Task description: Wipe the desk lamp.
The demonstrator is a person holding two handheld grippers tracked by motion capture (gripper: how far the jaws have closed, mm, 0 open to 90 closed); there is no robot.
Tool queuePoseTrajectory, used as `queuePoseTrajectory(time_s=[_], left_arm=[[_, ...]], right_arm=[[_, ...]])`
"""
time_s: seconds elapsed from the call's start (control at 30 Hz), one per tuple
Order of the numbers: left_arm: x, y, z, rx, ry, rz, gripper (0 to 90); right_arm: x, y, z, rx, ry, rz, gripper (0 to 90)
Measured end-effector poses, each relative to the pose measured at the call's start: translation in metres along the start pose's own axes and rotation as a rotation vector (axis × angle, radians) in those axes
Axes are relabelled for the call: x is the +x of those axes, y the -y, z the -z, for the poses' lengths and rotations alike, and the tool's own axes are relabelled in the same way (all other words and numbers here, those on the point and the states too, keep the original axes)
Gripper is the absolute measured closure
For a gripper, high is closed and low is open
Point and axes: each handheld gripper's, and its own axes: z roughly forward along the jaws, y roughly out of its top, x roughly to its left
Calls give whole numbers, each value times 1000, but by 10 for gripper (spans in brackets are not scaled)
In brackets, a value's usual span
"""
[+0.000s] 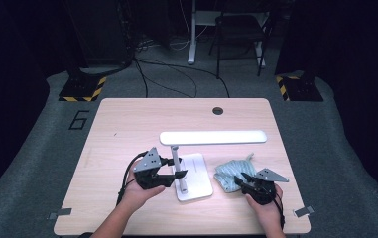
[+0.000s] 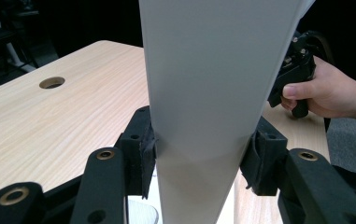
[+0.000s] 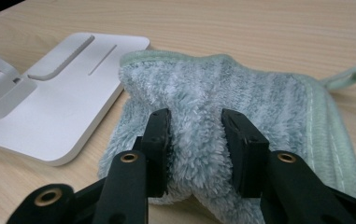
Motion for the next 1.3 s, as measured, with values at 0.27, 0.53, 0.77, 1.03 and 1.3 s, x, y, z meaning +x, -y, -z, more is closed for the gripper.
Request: queuePoseTrajectory(time_s=[0.27, 0.53, 0.77, 1.03, 1.3], left_arm=[[0, 2, -2, 23, -1, -2, 501], [3, 0, 4, -11, 32, 20, 493], [3, -1, 6, -10, 56, 24, 498], [5, 0, 7, -14, 110, 10, 498], [10, -1, 2, -40, 149, 10, 493]], right_arm=[[-1, 5, -6, 67, -3, -24, 547], [5, 5, -6, 59, 25, 6, 461], [4, 4, -3, 42, 37, -2, 437], [2, 3, 1, 25, 39, -12, 422], [6, 2, -2, 25, 26, 14, 420]])
